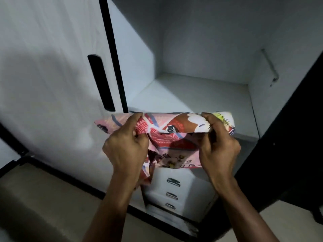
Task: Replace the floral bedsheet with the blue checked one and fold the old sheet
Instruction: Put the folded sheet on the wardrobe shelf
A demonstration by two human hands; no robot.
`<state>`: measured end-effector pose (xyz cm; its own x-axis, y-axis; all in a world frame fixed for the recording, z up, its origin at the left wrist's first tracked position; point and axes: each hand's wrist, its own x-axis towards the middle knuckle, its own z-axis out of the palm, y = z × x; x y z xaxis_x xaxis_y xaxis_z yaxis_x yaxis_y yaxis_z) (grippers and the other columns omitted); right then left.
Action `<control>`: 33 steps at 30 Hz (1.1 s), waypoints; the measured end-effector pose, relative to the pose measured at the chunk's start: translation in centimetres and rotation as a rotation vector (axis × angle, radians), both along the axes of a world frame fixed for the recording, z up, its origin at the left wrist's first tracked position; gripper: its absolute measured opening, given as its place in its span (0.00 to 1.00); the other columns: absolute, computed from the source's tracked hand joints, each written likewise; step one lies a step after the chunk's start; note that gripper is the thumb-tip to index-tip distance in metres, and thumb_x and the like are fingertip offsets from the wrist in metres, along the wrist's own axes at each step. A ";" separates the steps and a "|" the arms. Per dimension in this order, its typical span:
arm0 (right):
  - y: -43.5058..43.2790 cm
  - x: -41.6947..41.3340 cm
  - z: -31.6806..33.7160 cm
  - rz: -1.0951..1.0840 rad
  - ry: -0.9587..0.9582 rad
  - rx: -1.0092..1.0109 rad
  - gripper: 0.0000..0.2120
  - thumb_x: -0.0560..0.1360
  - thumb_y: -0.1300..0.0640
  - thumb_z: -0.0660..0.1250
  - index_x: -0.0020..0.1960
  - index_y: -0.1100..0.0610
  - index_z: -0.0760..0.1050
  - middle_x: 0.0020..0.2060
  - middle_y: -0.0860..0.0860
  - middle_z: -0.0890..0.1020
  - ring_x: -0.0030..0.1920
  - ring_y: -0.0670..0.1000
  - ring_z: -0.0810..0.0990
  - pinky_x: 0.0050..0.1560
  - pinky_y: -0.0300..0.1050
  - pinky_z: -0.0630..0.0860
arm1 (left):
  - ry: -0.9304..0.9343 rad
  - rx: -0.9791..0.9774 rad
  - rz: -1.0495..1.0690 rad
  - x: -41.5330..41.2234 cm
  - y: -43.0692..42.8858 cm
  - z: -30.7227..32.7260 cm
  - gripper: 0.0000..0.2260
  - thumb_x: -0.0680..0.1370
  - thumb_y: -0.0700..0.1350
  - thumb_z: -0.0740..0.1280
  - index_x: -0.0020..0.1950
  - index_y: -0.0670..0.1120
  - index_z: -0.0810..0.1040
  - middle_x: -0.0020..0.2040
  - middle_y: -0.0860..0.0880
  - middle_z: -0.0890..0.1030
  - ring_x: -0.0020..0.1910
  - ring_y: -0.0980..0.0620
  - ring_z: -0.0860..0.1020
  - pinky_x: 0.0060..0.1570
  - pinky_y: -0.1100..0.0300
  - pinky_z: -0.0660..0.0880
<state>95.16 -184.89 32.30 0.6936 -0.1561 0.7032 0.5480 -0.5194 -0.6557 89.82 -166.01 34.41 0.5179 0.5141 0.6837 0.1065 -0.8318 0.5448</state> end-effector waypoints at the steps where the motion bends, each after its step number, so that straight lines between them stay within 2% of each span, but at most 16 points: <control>1: 0.4 0.8 1.2 -0.031 -0.018 0.029 0.22 0.72 0.64 0.66 0.63 0.50 0.80 0.45 0.52 0.87 0.40 0.52 0.84 0.45 0.45 0.79 | -0.053 -0.008 -0.043 1.4 0.4 1.3 0.22 0.65 0.42 0.66 0.58 0.51 0.84 0.35 0.43 0.84 0.31 0.39 0.80 0.34 0.54 0.75; 4: 0.8 3.7 5.7 -0.114 -0.088 0.093 0.17 0.74 0.62 0.66 0.61 0.50 0.80 0.47 0.50 0.86 0.45 0.54 0.84 0.48 0.48 0.80 | -0.143 0.018 -0.144 6.3 0.8 6.1 0.21 0.68 0.42 0.68 0.60 0.52 0.83 0.40 0.45 0.86 0.36 0.41 0.82 0.37 0.52 0.77; 6: 0.4 8.4 8.4 -0.238 -0.085 0.065 0.14 0.75 0.58 0.66 0.60 0.50 0.79 0.48 0.51 0.85 0.48 0.56 0.84 0.49 0.50 0.79 | -0.140 0.051 -0.190 10.8 0.4 9.1 0.20 0.73 0.42 0.69 0.65 0.53 0.80 0.48 0.47 0.86 0.44 0.43 0.83 0.44 0.50 0.79; 9: 0.2 17.4 10.8 -0.271 0.005 0.052 0.19 0.75 0.49 0.60 0.65 0.47 0.76 0.51 0.50 0.85 0.51 0.56 0.83 0.53 0.53 0.80 | -0.077 0.139 -0.262 19.8 0.3 11.1 0.20 0.78 0.41 0.67 0.70 0.51 0.76 0.58 0.48 0.83 0.56 0.45 0.81 0.55 0.49 0.77; 11: 0.3 22.3 11.3 -0.283 0.188 -0.043 0.26 0.75 0.44 0.59 0.73 0.43 0.68 0.58 0.53 0.84 0.57 0.59 0.82 0.57 0.54 0.79 | 0.122 0.198 -0.304 26.0 1.1 10.7 0.22 0.80 0.44 0.64 0.75 0.52 0.70 0.62 0.47 0.80 0.60 0.42 0.78 0.55 0.47 0.76; 13: 0.0 25.5 9.9 -0.241 0.429 -0.273 0.34 0.76 0.40 0.62 0.80 0.42 0.56 0.65 0.56 0.80 0.63 0.61 0.79 0.61 0.55 0.77 | 0.345 0.278 -0.251 29.8 2.4 8.8 0.29 0.77 0.51 0.68 0.77 0.54 0.62 0.62 0.44 0.78 0.61 0.39 0.77 0.54 0.44 0.76; 15: -0.5 26.3 6.7 -0.161 0.655 -0.412 0.39 0.75 0.33 0.62 0.80 0.41 0.53 0.73 0.54 0.73 0.70 0.59 0.73 0.69 0.57 0.71 | 0.515 0.367 -0.303 31.4 2.7 5.4 0.28 0.75 0.56 0.68 0.74 0.54 0.66 0.61 0.44 0.79 0.60 0.39 0.77 0.55 0.43 0.76; 17: -0.7 26.0 3.1 -0.110 0.769 -0.565 0.38 0.73 0.27 0.56 0.79 0.39 0.54 0.77 0.50 0.67 0.75 0.57 0.67 0.72 0.60 0.65 | 0.604 0.433 -0.408 31.0 2.4 1.5 0.20 0.78 0.59 0.63 0.68 0.52 0.73 0.60 0.45 0.80 0.61 0.40 0.77 0.57 0.44 0.75; 19: -0.5 25.7 0.7 -0.127 0.768 -0.704 0.35 0.76 0.27 0.51 0.79 0.39 0.54 0.80 0.52 0.60 0.77 0.57 0.61 0.74 0.62 0.59 | 0.631 0.417 -0.424 30.7 2.3 -1.4 0.19 0.81 0.60 0.55 0.65 0.53 0.74 0.63 0.46 0.78 0.63 0.42 0.75 0.61 0.45 0.72; 21: -0.3 25.6 -0.2 -0.145 0.768 -0.722 0.33 0.78 0.29 0.50 0.80 0.39 0.53 0.81 0.52 0.54 0.79 0.57 0.56 0.76 0.63 0.53 | 0.682 0.347 -0.421 30.9 2.5 -2.8 0.24 0.81 0.65 0.49 0.69 0.54 0.70 0.68 0.46 0.74 0.67 0.42 0.71 0.65 0.42 0.68; 25: -0.6 26.5 0.1 -0.135 0.797 -0.722 0.33 0.78 0.28 0.47 0.80 0.38 0.51 0.82 0.50 0.50 0.80 0.57 0.51 0.76 0.64 0.48 | 0.795 0.278 -0.427 31.7 2.7 -2.7 0.36 0.73 0.76 0.43 0.75 0.60 0.60 0.77 0.46 0.62 0.74 0.36 0.61 0.70 0.34 0.61; 30: -0.5 28.6 -0.4 -0.162 0.815 -0.728 0.34 0.78 0.27 0.45 0.80 0.38 0.48 0.82 0.50 0.47 0.81 0.57 0.47 0.76 0.65 0.44 | 0.792 0.282 -0.476 34.9 2.7 -2.7 0.35 0.72 0.77 0.46 0.76 0.63 0.58 0.79 0.45 0.59 0.75 0.33 0.60 0.71 0.32 0.59; 33: -0.8 30.3 -0.1 -0.177 0.822 -0.734 0.34 0.78 0.27 0.46 0.81 0.39 0.48 0.82 0.51 0.48 0.81 0.58 0.48 0.76 0.65 0.45 | 0.777 0.307 -0.486 36.9 2.4 -2.7 0.35 0.73 0.76 0.47 0.76 0.63 0.59 0.78 0.45 0.61 0.74 0.33 0.62 0.70 0.33 0.61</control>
<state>125.51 -185.64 32.18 0.9994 -0.0335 0.0030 -0.0312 -0.9575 -0.2869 126.69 -163.63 31.67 0.9914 -0.0198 0.1290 -0.0479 -0.9747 0.2185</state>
